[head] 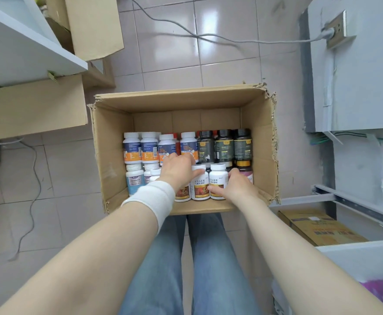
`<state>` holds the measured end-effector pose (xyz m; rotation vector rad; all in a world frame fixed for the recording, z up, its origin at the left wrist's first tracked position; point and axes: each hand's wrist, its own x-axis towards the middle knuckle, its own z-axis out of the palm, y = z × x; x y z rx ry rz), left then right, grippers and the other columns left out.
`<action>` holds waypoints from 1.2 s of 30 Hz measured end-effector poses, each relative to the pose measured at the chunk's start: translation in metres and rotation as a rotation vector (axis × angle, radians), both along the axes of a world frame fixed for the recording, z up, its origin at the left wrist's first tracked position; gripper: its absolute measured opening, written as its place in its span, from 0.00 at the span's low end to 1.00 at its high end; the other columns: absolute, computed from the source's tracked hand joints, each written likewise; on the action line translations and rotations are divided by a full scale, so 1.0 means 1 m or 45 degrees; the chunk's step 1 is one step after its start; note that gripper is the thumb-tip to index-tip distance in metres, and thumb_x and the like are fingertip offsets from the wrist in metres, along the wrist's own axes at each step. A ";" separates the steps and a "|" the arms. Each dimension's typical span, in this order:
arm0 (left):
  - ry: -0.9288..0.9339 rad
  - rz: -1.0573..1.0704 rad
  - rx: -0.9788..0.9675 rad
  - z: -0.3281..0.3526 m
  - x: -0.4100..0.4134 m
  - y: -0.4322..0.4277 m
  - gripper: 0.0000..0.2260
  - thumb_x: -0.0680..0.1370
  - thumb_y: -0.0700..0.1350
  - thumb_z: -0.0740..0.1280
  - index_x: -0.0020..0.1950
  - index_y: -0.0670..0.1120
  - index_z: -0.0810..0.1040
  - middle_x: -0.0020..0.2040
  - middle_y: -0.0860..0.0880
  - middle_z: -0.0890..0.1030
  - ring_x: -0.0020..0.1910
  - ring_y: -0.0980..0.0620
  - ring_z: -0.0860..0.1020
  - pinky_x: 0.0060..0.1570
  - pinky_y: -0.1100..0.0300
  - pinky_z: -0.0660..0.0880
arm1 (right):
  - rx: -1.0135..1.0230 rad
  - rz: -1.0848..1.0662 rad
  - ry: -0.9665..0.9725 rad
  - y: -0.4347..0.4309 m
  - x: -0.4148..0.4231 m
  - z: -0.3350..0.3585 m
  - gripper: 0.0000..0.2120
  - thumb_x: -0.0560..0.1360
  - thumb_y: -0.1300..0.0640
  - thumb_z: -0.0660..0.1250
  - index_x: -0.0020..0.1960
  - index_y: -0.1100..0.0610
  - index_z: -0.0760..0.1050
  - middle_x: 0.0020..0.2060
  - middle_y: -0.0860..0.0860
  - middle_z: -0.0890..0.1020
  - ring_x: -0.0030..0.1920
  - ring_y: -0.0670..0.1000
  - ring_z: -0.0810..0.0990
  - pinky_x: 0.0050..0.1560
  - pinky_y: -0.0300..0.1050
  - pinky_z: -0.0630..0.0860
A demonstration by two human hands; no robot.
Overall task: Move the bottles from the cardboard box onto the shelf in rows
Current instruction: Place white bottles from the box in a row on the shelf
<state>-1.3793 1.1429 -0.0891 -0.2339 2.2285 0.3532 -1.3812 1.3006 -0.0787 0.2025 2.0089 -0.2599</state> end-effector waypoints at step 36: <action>0.494 -0.084 1.282 0.385 0.136 -0.011 0.16 0.77 0.50 0.66 0.62 0.43 0.76 0.52 0.49 0.81 0.45 0.53 0.78 0.32 0.72 0.72 | -0.630 -1.553 1.109 -0.006 0.289 0.360 0.10 0.69 0.59 0.73 0.48 0.51 0.77 0.46 0.51 0.84 0.44 0.46 0.81 0.47 0.35 0.76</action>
